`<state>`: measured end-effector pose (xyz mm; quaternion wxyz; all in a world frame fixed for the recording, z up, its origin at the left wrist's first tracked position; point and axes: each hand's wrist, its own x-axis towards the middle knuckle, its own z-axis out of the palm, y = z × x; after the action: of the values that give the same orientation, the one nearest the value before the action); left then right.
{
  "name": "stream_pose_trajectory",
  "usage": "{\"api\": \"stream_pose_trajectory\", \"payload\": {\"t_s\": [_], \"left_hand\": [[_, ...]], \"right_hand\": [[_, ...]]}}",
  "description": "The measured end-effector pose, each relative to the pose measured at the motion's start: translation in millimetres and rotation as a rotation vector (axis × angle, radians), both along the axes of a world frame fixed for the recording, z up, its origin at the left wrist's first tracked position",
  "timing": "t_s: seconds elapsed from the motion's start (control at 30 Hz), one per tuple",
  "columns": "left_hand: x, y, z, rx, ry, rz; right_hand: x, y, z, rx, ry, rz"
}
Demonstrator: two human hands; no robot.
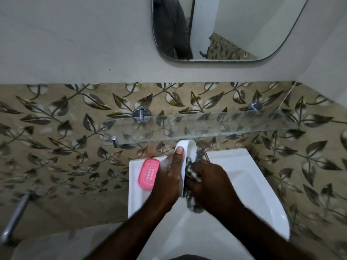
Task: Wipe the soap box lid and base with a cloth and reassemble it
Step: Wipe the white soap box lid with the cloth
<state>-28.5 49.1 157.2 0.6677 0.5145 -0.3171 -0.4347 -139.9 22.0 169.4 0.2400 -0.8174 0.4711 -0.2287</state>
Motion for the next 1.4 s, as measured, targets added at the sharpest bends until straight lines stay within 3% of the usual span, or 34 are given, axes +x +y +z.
{"api": "stream_pose_trajectory", "payload": {"t_s": [0.1, 0.17, 0.27, 0.43, 0.5, 0.57, 0.7, 0.83, 0.97, 1.17, 1.4], "left_hand": [[-0.7, 1.6, 8.2, -0.055, 0.026, 0.016], [-4.6, 3.3, 12.8, -0.055, 0.118, 0.015], [-7.2, 2.1, 16.3, -0.014, 0.282, -0.024], [-16.6, -5.6, 24.0, 0.037, 0.271, -0.044], [-16.4, -11.5, 30.1, 0.104, 0.277, 0.004], [-11.9, -16.2, 32.5, 0.11, 0.273, 0.025], [-9.6, -19.8, 35.2, 0.112, 0.066, 0.054], [-9.4, -13.5, 43.4, 0.14, -0.035, 0.047], [-0.1, -6.6, 51.9, 0.073, 0.098, 0.06], [-5.0, -15.4, 63.7, -0.027, 0.19, -0.022], [-7.2, -24.0, 70.5, -0.043, 0.17, -0.264]], "right_hand": [[-7.0, 10.6, 6.9, 0.212, -0.149, 0.107], [-14.7, 9.7, 18.9, 0.428, -0.304, 0.197], [-18.5, 4.8, 38.2, 0.559, -0.459, 0.26], [-10.1, -13.8, 47.6, 0.879, -1.161, -0.025], [-13.5, -21.2, 46.0, 0.885, -1.262, -0.058], [-18.8, -23.2, 41.7, 0.897, -1.234, -0.027], [-27.4, -19.2, 31.2, 0.807, -1.012, 0.092], [-41.2, -29.8, 21.3, 0.776, -1.006, 0.129], [-56.9, -38.8, 9.7, 0.884, -1.083, 0.138], [-54.0, -46.3, 10.6, 0.849, -1.084, 0.174], [-46.2, -62.0, 22.9, 0.456, -0.844, 0.056]]}}
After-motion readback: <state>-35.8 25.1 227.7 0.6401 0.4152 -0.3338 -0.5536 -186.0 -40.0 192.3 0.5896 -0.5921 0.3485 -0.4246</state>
